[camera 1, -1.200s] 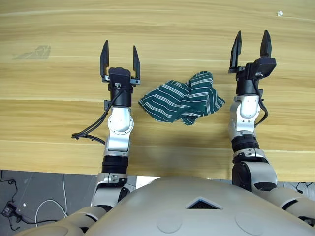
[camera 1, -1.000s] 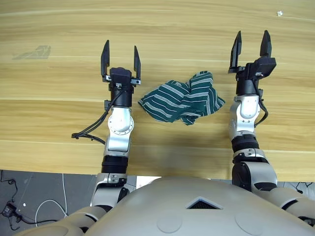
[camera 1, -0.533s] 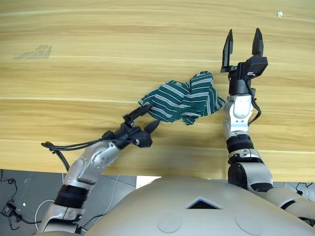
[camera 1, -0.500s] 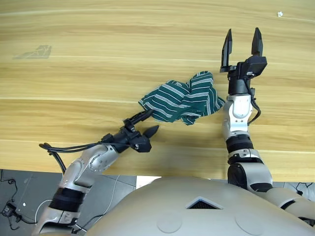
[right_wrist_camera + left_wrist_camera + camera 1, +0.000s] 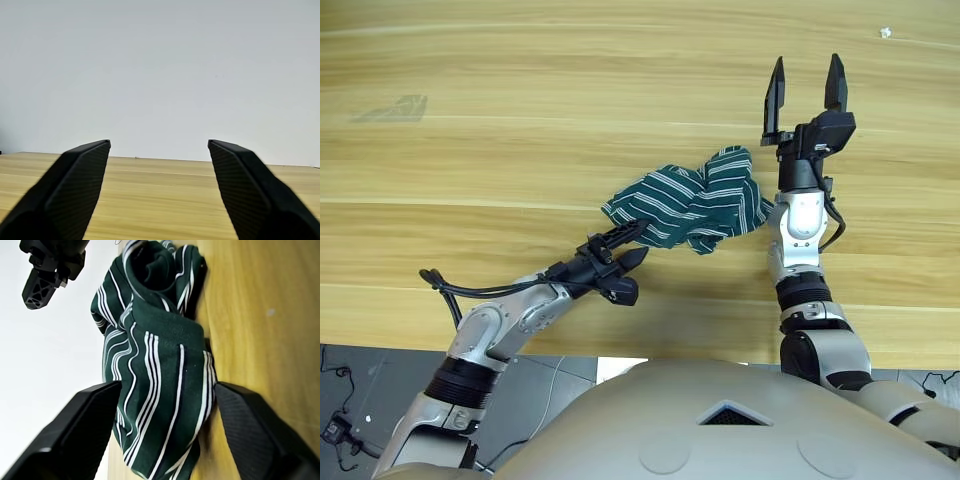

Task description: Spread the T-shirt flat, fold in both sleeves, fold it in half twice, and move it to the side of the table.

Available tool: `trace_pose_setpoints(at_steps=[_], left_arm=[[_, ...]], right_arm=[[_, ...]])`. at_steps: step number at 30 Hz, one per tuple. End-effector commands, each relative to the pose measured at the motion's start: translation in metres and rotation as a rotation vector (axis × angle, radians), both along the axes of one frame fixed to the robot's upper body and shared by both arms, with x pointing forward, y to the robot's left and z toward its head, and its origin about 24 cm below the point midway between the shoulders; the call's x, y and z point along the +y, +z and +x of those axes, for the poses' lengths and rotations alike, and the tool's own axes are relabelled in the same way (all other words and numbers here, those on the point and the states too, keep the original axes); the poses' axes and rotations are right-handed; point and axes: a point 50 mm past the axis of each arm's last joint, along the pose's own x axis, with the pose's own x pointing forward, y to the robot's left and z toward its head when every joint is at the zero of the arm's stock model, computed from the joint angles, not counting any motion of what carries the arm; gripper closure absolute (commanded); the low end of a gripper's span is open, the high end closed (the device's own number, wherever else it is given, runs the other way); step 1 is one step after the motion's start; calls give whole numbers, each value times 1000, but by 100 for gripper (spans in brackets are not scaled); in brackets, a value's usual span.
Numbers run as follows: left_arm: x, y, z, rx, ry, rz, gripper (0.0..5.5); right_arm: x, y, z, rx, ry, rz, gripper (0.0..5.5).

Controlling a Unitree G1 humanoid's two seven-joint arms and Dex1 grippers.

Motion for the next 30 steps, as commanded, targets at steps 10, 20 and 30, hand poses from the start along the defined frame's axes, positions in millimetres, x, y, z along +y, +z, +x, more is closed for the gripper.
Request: trace_pose_setpoints(at_steps=[10, 20, 30], left_arm=[[9, -33, -22, 164, -59, 145, 303], [5, -43, -18, 175, -56, 127, 439], [-6, -53, -9, 189, -91, 114, 524]], right_arm=[[4, 6, 3, -30, 1, 10, 185], [8, 6, 5, -28, 13, 6, 185], [10, 6, 7, -26, 21, 3, 185]])
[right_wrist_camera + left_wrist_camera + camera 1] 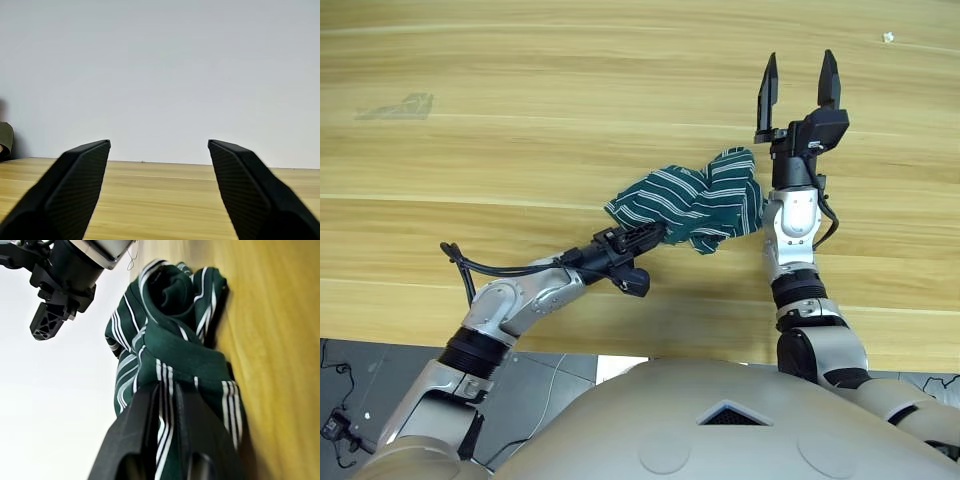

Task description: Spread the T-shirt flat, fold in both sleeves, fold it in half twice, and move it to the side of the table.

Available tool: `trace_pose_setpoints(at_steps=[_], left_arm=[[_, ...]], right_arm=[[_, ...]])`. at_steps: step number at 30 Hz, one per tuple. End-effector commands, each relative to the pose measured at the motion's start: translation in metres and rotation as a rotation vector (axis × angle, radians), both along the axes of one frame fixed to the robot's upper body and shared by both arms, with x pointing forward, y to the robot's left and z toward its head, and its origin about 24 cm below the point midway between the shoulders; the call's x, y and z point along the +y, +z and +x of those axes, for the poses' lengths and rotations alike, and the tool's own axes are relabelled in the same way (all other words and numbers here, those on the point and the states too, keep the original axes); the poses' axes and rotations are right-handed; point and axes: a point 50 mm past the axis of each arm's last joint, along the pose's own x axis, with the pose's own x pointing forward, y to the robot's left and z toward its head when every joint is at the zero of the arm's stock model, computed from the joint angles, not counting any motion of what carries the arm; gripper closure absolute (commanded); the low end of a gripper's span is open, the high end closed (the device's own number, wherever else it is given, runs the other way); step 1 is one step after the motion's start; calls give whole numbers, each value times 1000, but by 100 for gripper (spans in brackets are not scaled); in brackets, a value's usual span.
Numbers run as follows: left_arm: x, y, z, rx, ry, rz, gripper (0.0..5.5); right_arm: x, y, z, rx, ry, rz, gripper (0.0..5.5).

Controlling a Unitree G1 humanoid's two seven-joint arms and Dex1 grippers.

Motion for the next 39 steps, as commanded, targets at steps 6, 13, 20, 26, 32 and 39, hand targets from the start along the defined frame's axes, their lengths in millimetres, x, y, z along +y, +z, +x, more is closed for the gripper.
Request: trace_pose_setpoints(at_steps=[6, 13, 20, 26, 32, 39], left_arm=[[13, -48, -29, 229, 3, 174, 549], [14, -38, -34, 258, 10, 114, 549], [27, -28, -52, 333, 24, 85, 405], [26, -38, -42, 296, 27, 154, 294], [20, -47, -32, 242, 22, 181, 224], [19, -63, -34, 241, -14, 260, 222]], right_arm=[[4, 4, 5, -14, 11, -12, 185], [5, 3, 6, -15, 12, -14, 185], [6, 3, 5, -19, 18, -17, 185], [7, 4, 4, -21, 21, -19, 185], [9, 4, 4, -21, 30, -21, 185], [10, 4, 4, -23, 35, -23, 185]])
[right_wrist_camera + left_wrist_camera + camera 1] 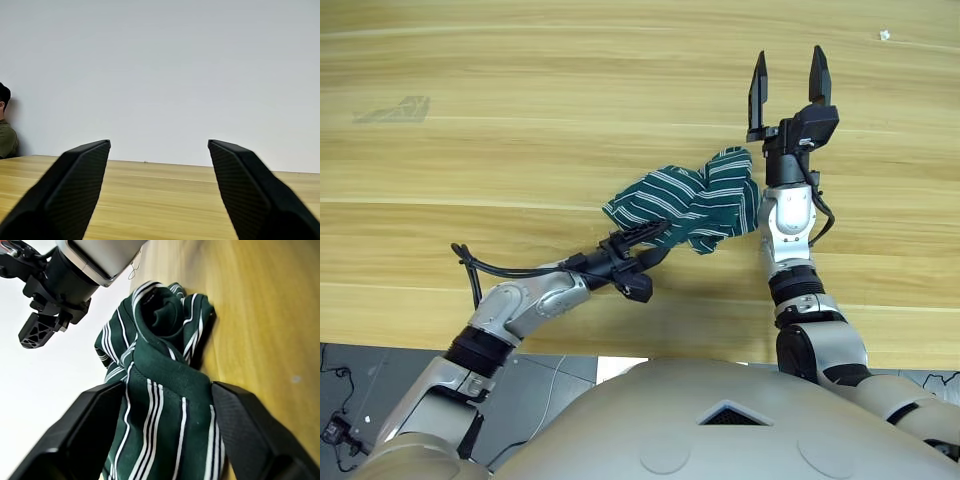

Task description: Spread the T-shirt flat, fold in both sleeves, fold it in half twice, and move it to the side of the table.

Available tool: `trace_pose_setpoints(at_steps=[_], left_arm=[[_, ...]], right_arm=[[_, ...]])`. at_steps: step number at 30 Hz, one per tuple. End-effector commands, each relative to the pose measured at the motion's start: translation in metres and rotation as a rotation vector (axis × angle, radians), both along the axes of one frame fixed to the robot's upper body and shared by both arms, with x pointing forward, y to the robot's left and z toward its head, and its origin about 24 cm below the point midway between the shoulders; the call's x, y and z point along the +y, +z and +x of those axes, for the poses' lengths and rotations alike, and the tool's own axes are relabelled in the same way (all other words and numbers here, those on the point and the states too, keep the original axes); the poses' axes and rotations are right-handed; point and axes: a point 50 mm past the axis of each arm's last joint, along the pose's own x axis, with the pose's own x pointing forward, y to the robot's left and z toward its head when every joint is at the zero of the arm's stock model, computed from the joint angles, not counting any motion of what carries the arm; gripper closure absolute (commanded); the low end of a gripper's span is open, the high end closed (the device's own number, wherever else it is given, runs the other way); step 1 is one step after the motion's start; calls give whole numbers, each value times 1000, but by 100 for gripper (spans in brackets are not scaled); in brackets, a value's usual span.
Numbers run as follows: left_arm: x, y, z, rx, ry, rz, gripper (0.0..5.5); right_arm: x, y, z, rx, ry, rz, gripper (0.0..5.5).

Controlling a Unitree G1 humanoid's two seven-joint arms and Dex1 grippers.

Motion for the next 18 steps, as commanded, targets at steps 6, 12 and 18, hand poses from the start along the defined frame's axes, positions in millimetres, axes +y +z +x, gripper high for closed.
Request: trace_pose_setpoints(at_steps=[6, 12, 18], left_arm=[[27, -55, -29, 196, -14, 321, 283], [28, -52, -26, 189, -14, 313, 351], [28, -45, -31, 209, -14, 282, 380]], right_arm=[[1, 3, 1, -17, 4, -6, 185], [2, 4, 2, -15, 5, -8, 185], [2, 3, 2, -14, 8, -11, 185]])
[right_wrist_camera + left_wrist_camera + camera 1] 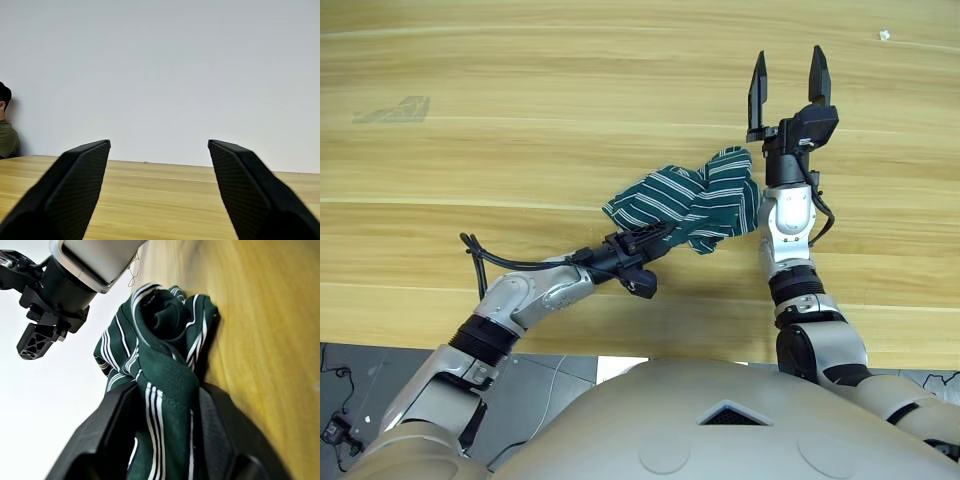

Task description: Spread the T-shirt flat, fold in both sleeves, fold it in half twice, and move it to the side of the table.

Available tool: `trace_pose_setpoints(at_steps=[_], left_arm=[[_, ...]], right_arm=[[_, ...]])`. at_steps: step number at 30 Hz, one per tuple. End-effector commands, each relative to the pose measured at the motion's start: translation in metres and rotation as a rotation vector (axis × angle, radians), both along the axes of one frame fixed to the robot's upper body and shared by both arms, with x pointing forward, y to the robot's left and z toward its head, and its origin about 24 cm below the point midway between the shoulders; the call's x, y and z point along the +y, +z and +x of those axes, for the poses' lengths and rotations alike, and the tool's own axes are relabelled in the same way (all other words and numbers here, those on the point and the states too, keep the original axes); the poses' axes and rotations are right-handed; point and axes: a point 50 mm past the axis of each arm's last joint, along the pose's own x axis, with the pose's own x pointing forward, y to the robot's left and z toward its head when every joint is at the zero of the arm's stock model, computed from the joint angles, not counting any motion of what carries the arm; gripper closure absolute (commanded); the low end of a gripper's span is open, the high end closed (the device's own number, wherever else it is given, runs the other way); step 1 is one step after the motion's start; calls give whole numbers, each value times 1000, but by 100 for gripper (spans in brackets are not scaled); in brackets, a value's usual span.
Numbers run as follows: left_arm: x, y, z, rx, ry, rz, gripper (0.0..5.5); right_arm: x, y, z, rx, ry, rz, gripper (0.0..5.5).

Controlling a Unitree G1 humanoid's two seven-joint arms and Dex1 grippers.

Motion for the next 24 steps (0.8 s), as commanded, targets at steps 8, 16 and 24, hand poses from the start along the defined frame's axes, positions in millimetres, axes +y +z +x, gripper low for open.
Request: trace_pose_setpoints(at_steps=[8, 16, 24], left_arm=[[48, 6, -40, 366, -64, 306, 462], [55, 24, -11, 346, -17, 306, 546], [52, 22, -8, 297, 14, 236, 495]], right_arm=[[-1, 1, 2, -6, -2, -16, 185], [4, 1, 3, -9, 7, -24, 185], [7, 1, 3, -14, 19, -34, 185]])
